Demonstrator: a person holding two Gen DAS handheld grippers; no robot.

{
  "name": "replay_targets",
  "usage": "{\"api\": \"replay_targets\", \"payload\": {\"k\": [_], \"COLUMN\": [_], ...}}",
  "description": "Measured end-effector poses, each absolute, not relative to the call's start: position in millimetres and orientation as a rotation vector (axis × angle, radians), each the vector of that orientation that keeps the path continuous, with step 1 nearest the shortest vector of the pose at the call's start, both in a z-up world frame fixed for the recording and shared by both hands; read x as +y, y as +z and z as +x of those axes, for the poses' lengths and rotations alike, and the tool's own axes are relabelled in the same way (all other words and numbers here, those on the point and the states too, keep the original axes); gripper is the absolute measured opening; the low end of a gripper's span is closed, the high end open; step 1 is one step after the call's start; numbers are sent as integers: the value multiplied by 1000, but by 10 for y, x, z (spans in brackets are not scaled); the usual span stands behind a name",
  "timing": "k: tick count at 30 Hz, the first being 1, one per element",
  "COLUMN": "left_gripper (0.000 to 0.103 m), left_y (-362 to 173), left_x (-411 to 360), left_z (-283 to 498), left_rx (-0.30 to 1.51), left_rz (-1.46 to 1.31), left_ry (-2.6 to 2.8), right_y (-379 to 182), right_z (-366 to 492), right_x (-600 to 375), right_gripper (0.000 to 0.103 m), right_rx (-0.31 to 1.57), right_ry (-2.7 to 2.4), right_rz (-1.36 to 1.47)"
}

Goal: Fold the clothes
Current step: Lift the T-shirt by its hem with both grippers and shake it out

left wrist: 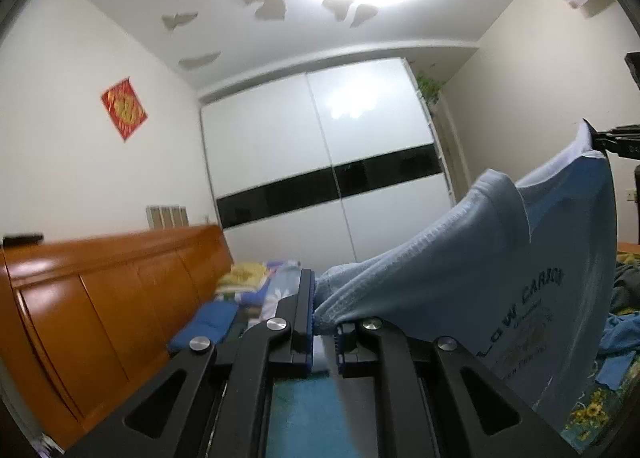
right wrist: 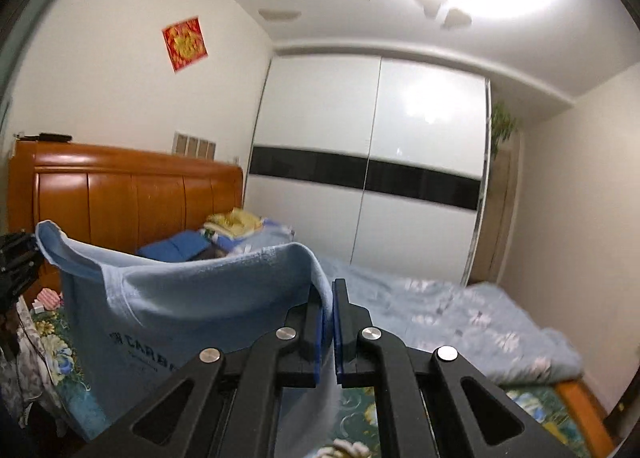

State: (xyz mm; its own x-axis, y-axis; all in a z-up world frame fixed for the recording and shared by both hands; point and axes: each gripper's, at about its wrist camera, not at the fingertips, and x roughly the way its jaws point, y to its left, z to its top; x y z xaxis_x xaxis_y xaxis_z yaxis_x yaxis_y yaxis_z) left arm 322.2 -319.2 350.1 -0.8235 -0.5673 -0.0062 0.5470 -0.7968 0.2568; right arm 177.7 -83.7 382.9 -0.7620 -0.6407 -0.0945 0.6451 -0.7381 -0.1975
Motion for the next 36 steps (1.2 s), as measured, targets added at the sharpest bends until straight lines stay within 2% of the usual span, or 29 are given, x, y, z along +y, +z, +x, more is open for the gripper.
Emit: {"api": "replay_targets", "payload": {"k": [5,10,13,15,20,24,27,31,36], "left_gripper": [9,9,10,10,9,8,7,6,6], "left_y": [3655,3589,3470,3185,2235,1234,733,470,356], "left_x": [-2966,-2916,-3100,-3356,-4039,-4578,-4792,-5002,-5232], "left_z": [3446,3372,3119,2737,1729,912,512,73,-394], "left_rx": [-435,-533,-496,-440,-271,-125,-65,-30,-23], "left_rz": [92,126,209,304,574,818,915,972,1006], "left_ry": [-2508,-2479,-2496,-2499,-2472,-2410,-2355,-2327,-2315], "right_y": [4011,3956,3781,3593,2661,1578,905,327,233], "right_z": [2149,2186,1889,1561,645,-175,-666,-1166,-1690], "right_x": [-611,-557,-686,-865,-1590,-2111,-2243,-2327,-2548], "right_gripper": [4,4,4,4,4,4,4,4,4], "right_rx": [254,267,280,295,403,449,424,405,428], "right_ry": [-2418,-2423,-2422,-2411,-2392,-2361,-2331,-2327,-2369], "right_rz": [-61,-56,41,142,436,701,859,979,998]}}
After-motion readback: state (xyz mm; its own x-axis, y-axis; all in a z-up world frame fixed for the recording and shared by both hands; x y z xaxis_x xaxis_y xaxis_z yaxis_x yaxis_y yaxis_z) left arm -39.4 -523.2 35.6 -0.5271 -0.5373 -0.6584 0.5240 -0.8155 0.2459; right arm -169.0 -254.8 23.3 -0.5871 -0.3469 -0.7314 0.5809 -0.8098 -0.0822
